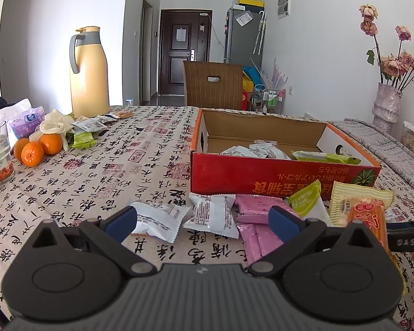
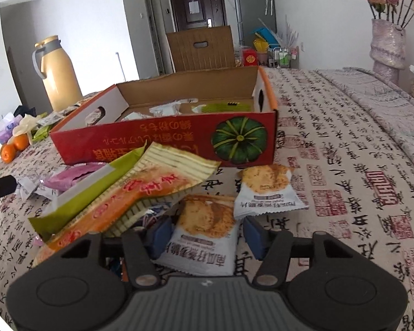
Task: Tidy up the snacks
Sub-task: 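Grasp the brown cookie packet with the right gripper, then grasp a white packet with the left gripper while the right holds the cookie packet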
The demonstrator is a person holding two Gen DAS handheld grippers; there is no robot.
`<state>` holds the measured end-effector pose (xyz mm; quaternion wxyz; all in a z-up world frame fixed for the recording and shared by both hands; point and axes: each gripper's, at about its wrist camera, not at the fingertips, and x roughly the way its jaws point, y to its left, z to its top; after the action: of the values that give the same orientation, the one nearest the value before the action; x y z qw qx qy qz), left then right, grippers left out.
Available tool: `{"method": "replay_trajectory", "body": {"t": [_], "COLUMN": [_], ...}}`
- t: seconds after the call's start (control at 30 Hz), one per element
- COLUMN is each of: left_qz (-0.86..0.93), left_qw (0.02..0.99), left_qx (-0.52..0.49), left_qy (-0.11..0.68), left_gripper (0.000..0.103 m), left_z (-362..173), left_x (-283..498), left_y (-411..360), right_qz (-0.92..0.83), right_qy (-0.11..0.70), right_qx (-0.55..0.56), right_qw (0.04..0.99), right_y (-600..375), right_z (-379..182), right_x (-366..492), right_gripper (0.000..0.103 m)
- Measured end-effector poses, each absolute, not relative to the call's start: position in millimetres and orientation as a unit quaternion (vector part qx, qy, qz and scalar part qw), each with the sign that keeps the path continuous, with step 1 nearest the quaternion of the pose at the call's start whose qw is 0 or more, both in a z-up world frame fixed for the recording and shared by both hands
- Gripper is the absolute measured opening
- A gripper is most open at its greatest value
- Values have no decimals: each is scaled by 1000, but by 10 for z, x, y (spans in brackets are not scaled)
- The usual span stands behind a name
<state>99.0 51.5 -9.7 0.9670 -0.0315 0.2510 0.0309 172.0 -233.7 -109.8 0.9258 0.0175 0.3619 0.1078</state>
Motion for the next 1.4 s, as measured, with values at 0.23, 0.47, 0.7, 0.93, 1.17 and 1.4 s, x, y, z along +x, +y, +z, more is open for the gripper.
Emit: {"method": "replay_trajectory", "body": {"t": [0.23, 0.47, 0.7, 0.93, 1.17, 1.4], "left_qz": [30, 35, 51, 72, 86, 78], "left_qw": [967, 966, 965, 959, 946, 933], "left_qx": [-33, -34, -22, -2, 6, 12], "left_qy": [251, 252, 256, 274, 311, 352], "left_gripper": [103, 103, 103, 103, 103, 103], "left_z": [-102, -107, -99, -178, -295, -437], "left_x": [988, 1000, 1058, 1252, 1549, 1769], "left_y": [529, 550, 624, 802, 1026, 1108], "right_qz": [95, 88, 62, 35, 14, 8], "right_qy": [357, 341, 305, 279, 275, 275], "right_qx": [-23, -39, -11, 4, 12, 15], "right_qw": [929, 935, 950, 960, 961, 961], "right_y": [-2223, -2273, -2472, -2653, -2771, -2766], "right_z": [-1159, -1158, -1032, -907, -902, -917], "right_x": [1741, 1623, 1409, 1276, 1253, 1265], "right_gripper": [54, 43, 43, 43, 43, 43]}}
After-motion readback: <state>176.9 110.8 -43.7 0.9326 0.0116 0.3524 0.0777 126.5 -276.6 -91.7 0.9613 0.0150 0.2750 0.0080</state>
